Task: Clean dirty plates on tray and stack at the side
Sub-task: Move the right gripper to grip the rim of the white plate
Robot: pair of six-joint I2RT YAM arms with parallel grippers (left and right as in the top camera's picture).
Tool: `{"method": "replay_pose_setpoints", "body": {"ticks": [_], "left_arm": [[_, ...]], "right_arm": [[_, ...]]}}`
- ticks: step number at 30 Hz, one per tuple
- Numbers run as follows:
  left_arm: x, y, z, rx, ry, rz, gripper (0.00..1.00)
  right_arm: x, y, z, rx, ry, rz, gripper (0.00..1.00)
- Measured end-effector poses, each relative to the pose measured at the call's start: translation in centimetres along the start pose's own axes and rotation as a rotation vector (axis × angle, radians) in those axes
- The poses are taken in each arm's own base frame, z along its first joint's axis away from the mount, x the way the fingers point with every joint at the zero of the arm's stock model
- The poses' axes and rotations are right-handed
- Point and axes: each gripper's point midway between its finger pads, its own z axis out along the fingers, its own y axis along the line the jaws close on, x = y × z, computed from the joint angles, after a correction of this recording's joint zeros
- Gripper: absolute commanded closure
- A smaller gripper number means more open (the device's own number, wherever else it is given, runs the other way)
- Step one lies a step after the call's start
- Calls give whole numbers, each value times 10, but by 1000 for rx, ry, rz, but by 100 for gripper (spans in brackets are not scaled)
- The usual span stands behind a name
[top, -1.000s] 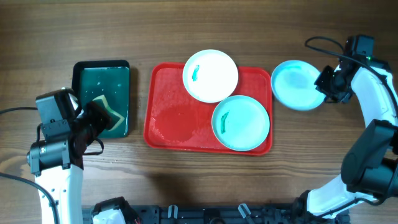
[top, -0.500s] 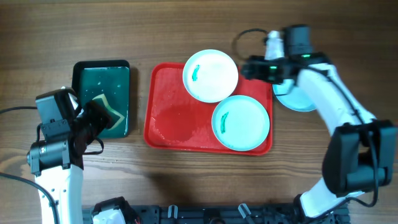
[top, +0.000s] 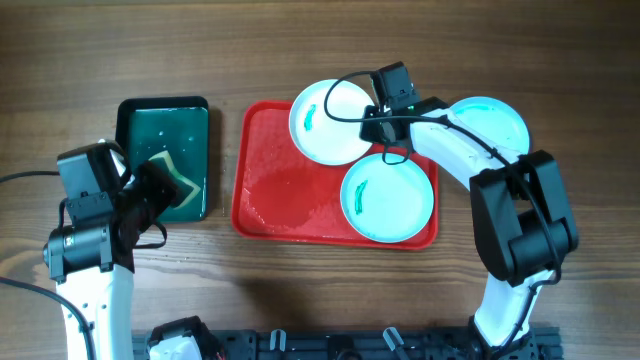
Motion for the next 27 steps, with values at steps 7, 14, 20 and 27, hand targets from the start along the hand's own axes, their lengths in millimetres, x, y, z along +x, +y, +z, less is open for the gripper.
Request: {"method": "replay_pose_setpoints", "body": {"ticks": [7, 14, 20, 27], "left_arm": [[1, -1, 0, 8, 5, 0, 96], [7, -18, -1, 97, 41, 43, 96], [59, -56, 33, 158, 259, 218, 96], [125, -85, 126, 150, 465, 410, 96]], "right_arm": [[47, 61, -5, -184, 136, -102, 96], [112, 78, -12, -141, 298, -202, 96], [118, 80, -11, -143, 300, -224, 96], [119, 81, -11, -152, 299, -255, 96]]}}
